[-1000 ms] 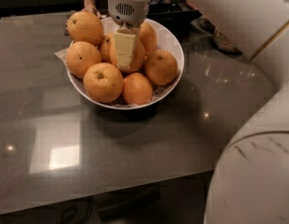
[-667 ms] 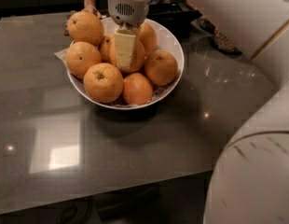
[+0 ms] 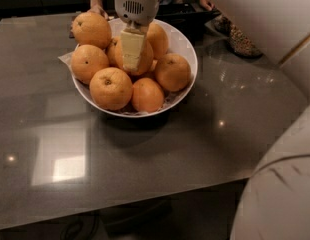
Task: Pick orange from white bowl
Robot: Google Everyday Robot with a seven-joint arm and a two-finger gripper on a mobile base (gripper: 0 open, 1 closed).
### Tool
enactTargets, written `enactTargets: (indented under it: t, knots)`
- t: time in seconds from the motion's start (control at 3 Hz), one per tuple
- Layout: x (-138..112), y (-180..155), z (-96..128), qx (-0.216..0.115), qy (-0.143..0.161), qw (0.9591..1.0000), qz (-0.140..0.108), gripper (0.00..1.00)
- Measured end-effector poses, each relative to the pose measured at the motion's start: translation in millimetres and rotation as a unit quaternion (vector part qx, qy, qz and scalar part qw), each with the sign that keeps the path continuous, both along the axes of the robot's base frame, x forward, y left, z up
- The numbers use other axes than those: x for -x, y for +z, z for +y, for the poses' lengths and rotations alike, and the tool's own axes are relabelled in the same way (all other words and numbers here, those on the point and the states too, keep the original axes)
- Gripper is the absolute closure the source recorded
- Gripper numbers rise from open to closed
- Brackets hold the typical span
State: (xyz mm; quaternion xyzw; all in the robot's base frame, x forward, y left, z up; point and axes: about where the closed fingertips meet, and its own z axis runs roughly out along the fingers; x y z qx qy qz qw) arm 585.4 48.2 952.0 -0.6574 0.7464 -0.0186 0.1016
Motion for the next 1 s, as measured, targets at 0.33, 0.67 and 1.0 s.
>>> enactTargets:
  t: [0.33, 0.67, 1.0]
  knots:
    - [5.8, 20.4, -7.6, -0.025, 0.006, 0.9994, -0.024, 1.0]
    - [10.4, 29.7, -13.7, -0.041, 0.005, 0.9986, -0.032, 1.0]
    - [25.1, 44.7, -23.4, -0.076, 0.024, 0.996, -0.041, 1.0]
